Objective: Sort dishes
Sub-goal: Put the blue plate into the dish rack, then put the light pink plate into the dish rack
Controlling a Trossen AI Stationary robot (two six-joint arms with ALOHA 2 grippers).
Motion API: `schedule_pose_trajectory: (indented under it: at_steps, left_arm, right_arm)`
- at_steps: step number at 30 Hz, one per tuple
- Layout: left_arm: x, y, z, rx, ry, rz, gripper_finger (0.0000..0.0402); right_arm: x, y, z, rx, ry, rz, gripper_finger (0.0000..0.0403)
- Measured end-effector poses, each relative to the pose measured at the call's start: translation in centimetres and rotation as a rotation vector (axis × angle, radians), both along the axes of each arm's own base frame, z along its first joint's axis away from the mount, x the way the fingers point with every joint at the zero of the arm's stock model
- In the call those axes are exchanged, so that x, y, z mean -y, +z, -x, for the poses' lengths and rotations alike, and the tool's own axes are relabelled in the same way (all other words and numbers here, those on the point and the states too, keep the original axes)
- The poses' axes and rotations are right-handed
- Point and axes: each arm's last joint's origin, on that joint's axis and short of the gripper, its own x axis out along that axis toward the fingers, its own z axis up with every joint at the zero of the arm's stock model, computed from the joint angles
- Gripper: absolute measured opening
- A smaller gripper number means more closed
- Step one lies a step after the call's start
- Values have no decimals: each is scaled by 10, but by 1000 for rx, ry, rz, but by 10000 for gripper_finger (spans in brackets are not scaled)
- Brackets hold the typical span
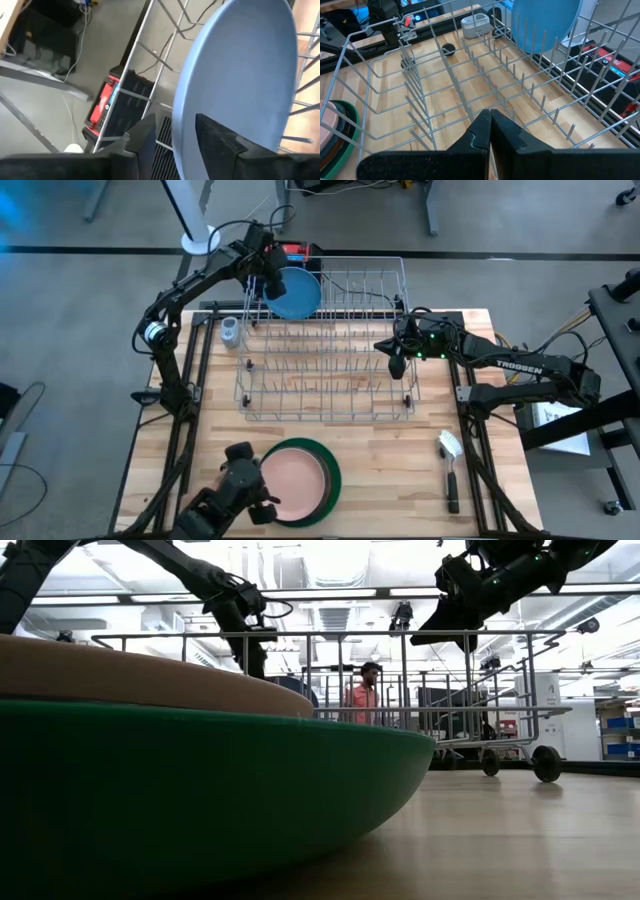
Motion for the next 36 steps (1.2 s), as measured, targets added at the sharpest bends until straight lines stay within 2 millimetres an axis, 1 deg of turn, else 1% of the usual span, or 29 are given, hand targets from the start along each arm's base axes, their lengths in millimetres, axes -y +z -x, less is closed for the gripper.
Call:
schedule_pose_trajectory:
  at_steps: [8,16,24,28,31,33,36]
  left_arm:
    - [1,-1,5,-102,83,-16,165]
    - [9,12,10,-142,85,40,181]
    - [19,35,18,-162,121,117,181]
    - [26,47,20,-108,92,194,181]
    - [35,58,17,-43,45,239,181]
    - [43,67,12,-4,21,237,181]
    - [61,80,2,38,-30,225,181]
  right_arm:
    - [0,0,0,0,0,-1,0]
    - [0,0,0,-3,0,-2,0]
    - [0,-2,1,-24,0,-11,0]
    - [0,-2,1,-25,1,-9,0]
    - [-1,-3,1,-28,2,-8,0]
    - [-1,-3,1,-30,4,-6,0]
    - [-1,-2,3,-35,7,-2,0]
